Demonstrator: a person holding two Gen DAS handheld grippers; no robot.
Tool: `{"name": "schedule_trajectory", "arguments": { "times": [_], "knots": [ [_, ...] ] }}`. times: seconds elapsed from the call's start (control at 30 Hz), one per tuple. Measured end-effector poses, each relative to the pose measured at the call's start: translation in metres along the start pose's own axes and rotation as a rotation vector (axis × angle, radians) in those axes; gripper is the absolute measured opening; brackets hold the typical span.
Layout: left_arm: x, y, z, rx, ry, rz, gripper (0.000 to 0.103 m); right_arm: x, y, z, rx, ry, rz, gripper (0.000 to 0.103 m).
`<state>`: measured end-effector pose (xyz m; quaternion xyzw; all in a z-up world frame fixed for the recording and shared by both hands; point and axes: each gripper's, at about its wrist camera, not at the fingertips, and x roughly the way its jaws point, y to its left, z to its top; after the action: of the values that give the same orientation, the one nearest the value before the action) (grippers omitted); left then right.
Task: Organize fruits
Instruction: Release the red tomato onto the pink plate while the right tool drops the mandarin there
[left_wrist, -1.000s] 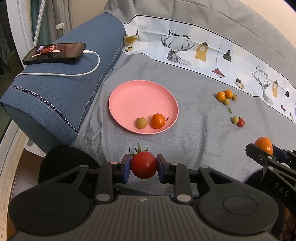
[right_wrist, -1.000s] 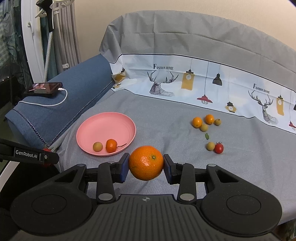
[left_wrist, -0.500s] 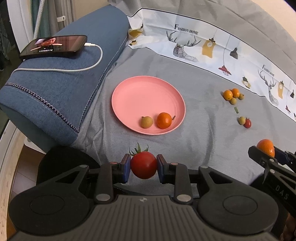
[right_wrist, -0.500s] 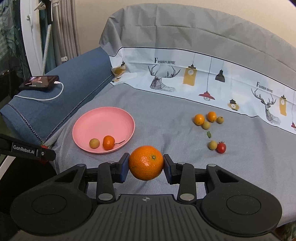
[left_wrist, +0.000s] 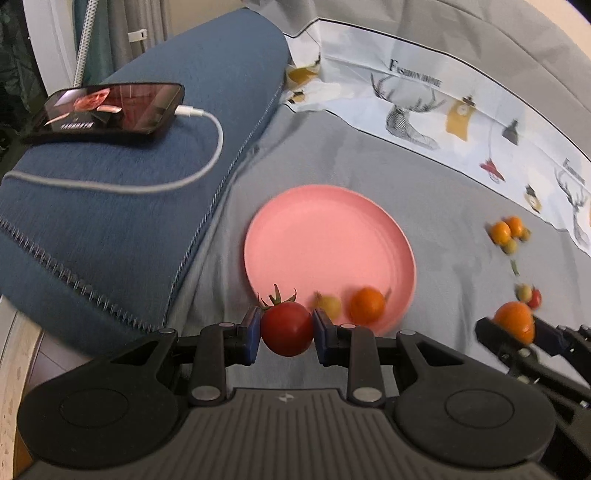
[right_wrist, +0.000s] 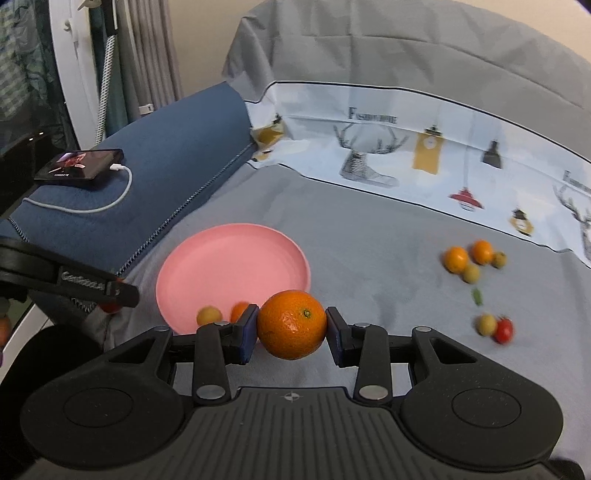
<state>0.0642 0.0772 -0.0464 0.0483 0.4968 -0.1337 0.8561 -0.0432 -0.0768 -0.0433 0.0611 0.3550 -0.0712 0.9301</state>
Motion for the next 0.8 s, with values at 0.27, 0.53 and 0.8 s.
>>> {"name": "schedule_trajectory", "arguments": {
  "times": [0.27, 0.53, 0.8],
  "knots": [
    [0.049, -0.002, 0.027, -0.007, 0.032, 0.027, 0.033, 0.062, 0.011, 0.019, -0.066, 0.031, 0.034, 0.040],
    [0.087, -0.006, 0.038, 0.000, 0.065, 0.038, 0.033, 0.104, 0.010, 0.022, -0.105, 0.078, 0.059, 0.040],
    [0.079, -0.005, 0.044, -0.017, -0.031, 0.041, 0.103, 0.121, 0.018, 0.026, -0.183, 0.049, 0.117, 0.058]
  ]
}}
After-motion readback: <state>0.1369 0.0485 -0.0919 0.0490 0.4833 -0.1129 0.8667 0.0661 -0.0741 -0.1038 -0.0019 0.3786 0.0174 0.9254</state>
